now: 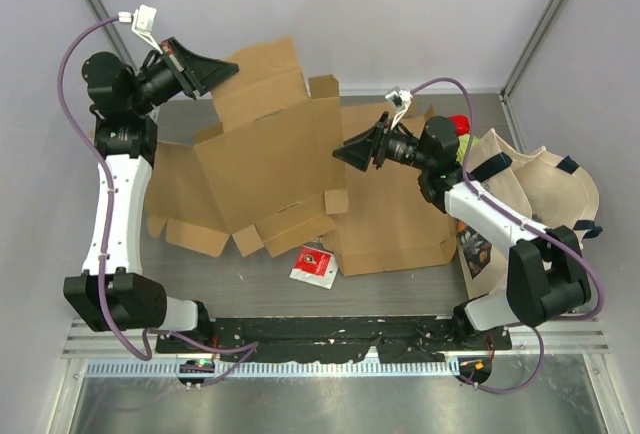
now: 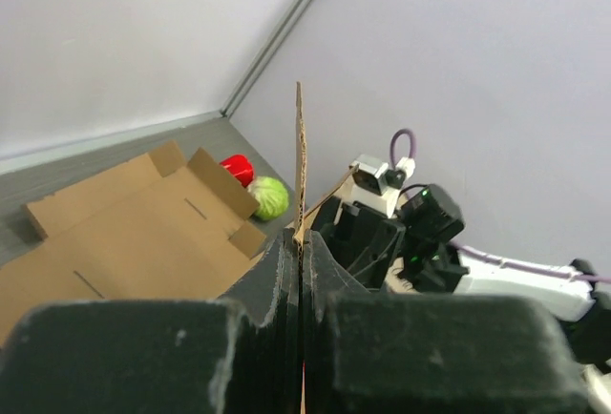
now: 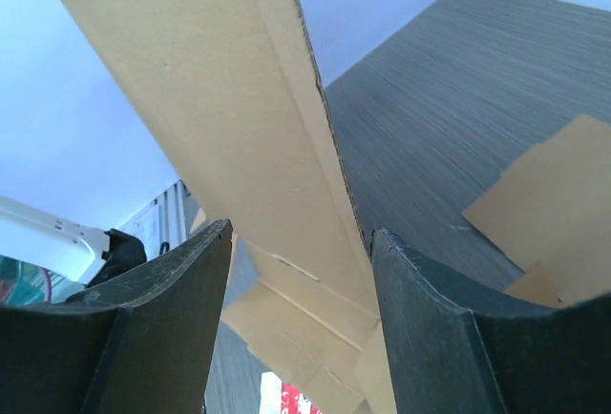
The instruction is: Fold the paper box
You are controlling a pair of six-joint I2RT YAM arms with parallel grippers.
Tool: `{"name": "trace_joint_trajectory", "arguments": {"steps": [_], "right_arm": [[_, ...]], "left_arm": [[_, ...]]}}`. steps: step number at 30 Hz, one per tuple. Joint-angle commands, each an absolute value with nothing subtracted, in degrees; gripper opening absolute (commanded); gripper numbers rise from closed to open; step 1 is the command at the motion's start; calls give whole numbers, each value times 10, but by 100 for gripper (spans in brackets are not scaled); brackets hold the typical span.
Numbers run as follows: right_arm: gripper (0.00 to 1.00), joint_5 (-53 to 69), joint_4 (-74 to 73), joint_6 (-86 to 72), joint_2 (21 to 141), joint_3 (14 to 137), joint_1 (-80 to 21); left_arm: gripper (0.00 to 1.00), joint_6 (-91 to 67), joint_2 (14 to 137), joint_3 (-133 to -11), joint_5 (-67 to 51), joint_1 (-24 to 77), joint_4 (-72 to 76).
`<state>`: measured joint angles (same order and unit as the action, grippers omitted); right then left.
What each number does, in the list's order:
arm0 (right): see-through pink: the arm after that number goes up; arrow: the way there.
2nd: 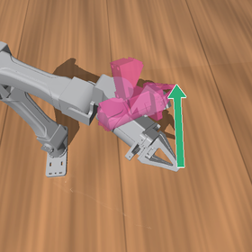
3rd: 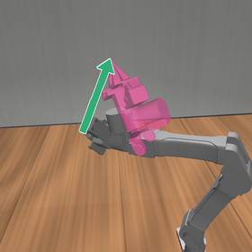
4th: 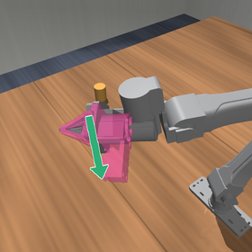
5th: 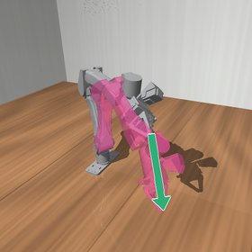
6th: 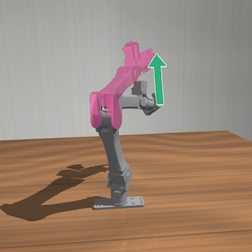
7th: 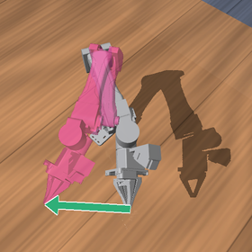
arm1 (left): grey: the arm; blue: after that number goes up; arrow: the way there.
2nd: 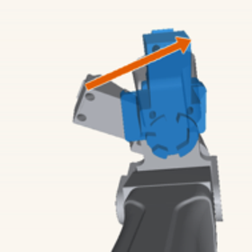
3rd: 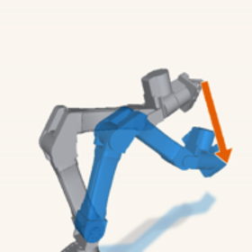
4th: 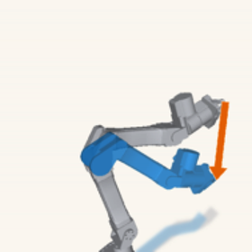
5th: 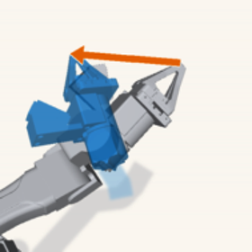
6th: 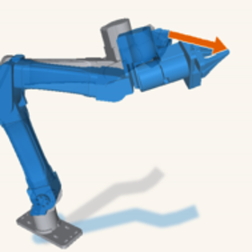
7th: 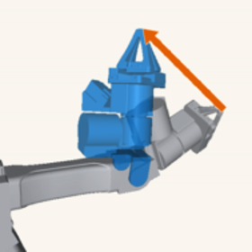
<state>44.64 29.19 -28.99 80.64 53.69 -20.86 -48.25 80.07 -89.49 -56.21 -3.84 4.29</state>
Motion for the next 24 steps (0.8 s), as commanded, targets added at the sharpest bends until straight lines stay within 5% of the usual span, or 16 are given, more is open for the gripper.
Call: {"name": "trace_joint_trajectory", "arguments": {"steps": [1,13,18,19,20,24], "right_arm": [[64,492,437,-378,828,570,-210],[65,479,263,-245,861,679,-207],[27,476,244,-253,876,725,-207],[9,466,230,-262,879,740,-207],[1,464,182,-268,893,780,-207],[1,475,-28,-250,933,897,-207]], "left_arm": [[0,-594,780,-858,-538,-50,153],[0,-726,789,-814,-555,-69,275],[2,-706,772,-793,-541,-70,267],[4,-674,760,-795,-529,-70,178],[9,-607,754,-798,-500,-70,127],[54,-431,730,-827,-392,-70,-117]]}}
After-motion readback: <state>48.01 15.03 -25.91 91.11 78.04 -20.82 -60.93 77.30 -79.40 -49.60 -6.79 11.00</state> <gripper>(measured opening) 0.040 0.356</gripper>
